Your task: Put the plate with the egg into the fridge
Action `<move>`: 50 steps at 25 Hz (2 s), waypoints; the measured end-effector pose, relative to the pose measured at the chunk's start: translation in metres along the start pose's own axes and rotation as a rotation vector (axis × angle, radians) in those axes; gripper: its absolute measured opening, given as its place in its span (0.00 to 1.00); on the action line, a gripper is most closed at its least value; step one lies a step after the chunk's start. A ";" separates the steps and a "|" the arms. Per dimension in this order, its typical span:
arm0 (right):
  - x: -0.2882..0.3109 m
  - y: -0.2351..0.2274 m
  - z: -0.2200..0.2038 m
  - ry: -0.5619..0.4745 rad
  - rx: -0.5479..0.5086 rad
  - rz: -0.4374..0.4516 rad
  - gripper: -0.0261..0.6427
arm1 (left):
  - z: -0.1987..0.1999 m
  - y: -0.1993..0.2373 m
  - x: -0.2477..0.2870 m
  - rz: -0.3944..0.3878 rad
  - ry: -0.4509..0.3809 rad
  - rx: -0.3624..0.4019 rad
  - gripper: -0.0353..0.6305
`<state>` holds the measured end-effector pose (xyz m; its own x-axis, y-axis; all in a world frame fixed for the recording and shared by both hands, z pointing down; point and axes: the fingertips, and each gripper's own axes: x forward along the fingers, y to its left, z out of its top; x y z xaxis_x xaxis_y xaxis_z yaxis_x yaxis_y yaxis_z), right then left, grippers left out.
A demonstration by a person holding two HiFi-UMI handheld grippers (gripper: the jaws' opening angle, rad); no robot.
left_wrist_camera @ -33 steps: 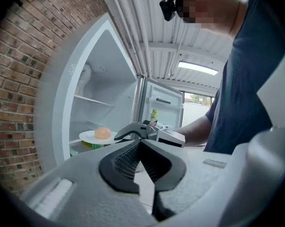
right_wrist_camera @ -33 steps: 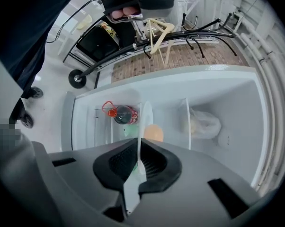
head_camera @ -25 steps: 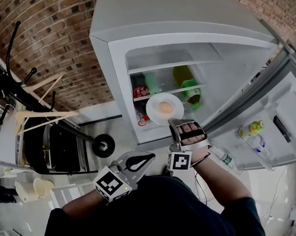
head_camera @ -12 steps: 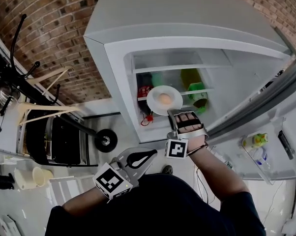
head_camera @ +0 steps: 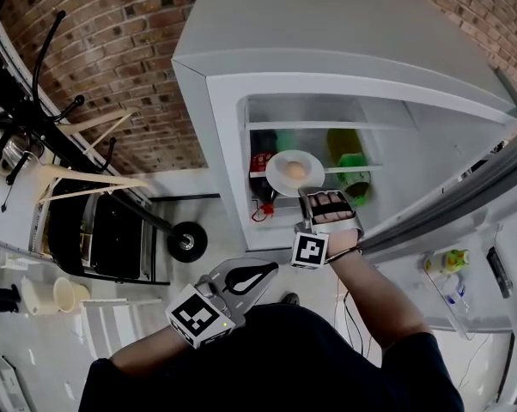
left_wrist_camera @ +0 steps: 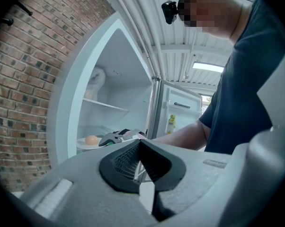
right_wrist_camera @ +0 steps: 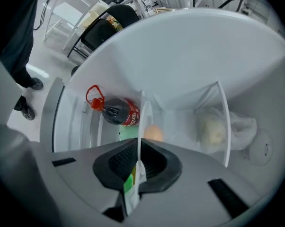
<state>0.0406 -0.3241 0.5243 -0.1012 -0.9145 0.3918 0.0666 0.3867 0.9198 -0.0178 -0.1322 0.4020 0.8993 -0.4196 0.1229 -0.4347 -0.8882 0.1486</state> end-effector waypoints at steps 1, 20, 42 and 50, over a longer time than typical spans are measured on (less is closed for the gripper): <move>0.002 0.001 -0.001 0.003 -0.003 0.006 0.07 | 0.000 0.000 0.000 0.004 -0.002 -0.004 0.05; 0.039 -0.003 -0.003 0.003 -0.050 0.073 0.08 | -0.002 0.008 -0.002 0.049 -0.006 -0.035 0.05; 0.063 0.005 -0.006 0.041 -0.082 0.175 0.12 | -0.009 0.010 -0.003 0.058 0.012 -0.052 0.05; 0.070 0.009 -0.007 0.055 -0.085 0.183 0.17 | -0.015 0.009 -0.006 0.060 0.033 -0.070 0.05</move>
<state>0.0413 -0.3855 0.5593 -0.0257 -0.8357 0.5486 0.1632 0.5379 0.8270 -0.0273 -0.1348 0.4169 0.8698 -0.4646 0.1660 -0.4914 -0.8458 0.2078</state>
